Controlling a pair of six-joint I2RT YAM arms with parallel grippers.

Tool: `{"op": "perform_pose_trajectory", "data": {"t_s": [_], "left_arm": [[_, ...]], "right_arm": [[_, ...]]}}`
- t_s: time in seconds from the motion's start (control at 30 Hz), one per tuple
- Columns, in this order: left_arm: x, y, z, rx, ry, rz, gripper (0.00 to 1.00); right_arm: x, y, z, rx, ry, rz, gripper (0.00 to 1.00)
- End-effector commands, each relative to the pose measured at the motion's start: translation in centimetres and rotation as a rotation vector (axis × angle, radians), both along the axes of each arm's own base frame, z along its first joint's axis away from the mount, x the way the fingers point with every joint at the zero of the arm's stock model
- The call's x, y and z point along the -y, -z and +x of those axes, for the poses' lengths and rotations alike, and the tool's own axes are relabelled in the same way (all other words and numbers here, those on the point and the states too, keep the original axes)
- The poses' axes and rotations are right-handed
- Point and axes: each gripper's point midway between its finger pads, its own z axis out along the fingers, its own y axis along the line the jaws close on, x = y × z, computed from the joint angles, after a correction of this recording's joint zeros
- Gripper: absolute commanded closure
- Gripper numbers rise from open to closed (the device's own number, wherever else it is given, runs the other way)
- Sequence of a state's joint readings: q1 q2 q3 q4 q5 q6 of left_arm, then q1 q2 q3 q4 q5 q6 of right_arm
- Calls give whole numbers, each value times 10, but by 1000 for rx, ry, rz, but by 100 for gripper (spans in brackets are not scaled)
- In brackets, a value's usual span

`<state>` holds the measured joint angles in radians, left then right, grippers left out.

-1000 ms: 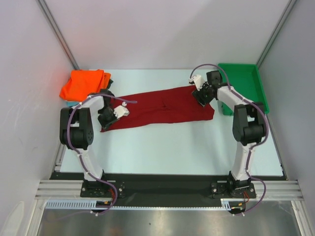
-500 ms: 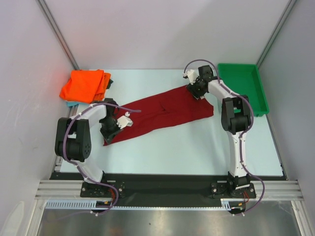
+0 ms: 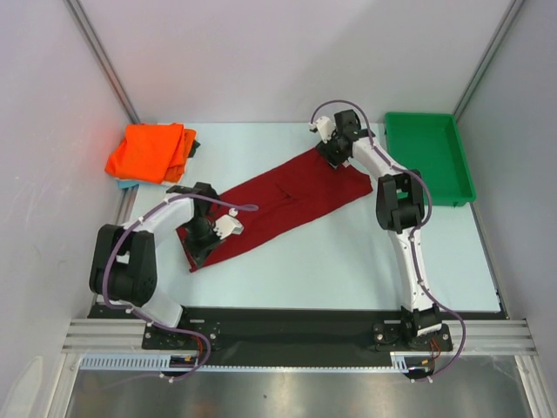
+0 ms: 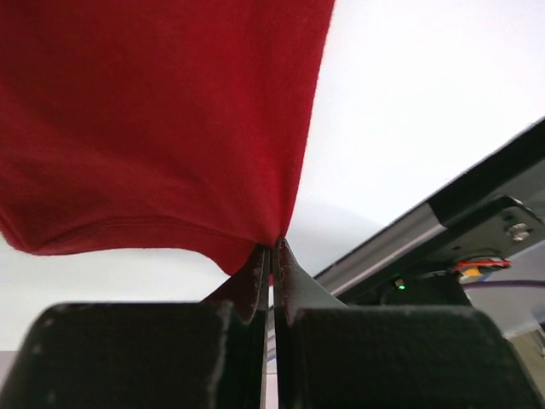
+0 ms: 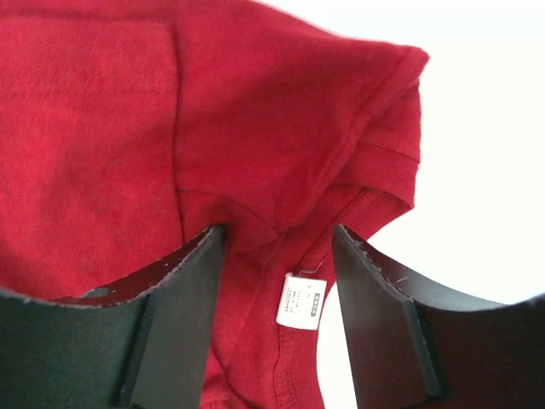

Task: Fold and stack the t-shirts
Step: Fold the tshirt

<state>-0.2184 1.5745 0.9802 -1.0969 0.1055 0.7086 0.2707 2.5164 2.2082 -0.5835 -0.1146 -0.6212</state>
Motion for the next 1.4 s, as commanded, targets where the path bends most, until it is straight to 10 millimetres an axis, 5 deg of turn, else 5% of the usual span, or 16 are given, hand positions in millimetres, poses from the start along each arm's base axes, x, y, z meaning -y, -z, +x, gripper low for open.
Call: {"op": "perform_pose_trajectory", "data": {"t_s": [0.0,0.1,0.33,0.77,0.9,1.0,1.1,1.23,1.37], "left_arm": [[14,-12,-20,-39,-23,-44,99],[24,-14,-26,-59,-22,-66,99],[51,-7,-51,-152,45,-96,99],[96,-9,-81,-261,175,-157,99],[112,-8,-92,-277,246,-156,99],[114,-8,-95,-262,271,-130,95],[111,-11,-83,-197,274,-93,77],[121,-37,-65,-110,277,-122,60],[138,-44,-54,-92,275,-165,59]], "right_arm": [[-36,19,15,37,-37,25,40],[-48,3,38,127,-44,50,36],[-71,12,77,275,-40,77,26],[-63,-17,123,517,-9,130,16],[-57,-41,134,585,6,166,15],[-53,-62,134,603,25,167,14],[-49,-100,129,626,48,156,13],[-42,-172,108,662,68,154,10],[-36,-182,67,500,115,243,10]]}}
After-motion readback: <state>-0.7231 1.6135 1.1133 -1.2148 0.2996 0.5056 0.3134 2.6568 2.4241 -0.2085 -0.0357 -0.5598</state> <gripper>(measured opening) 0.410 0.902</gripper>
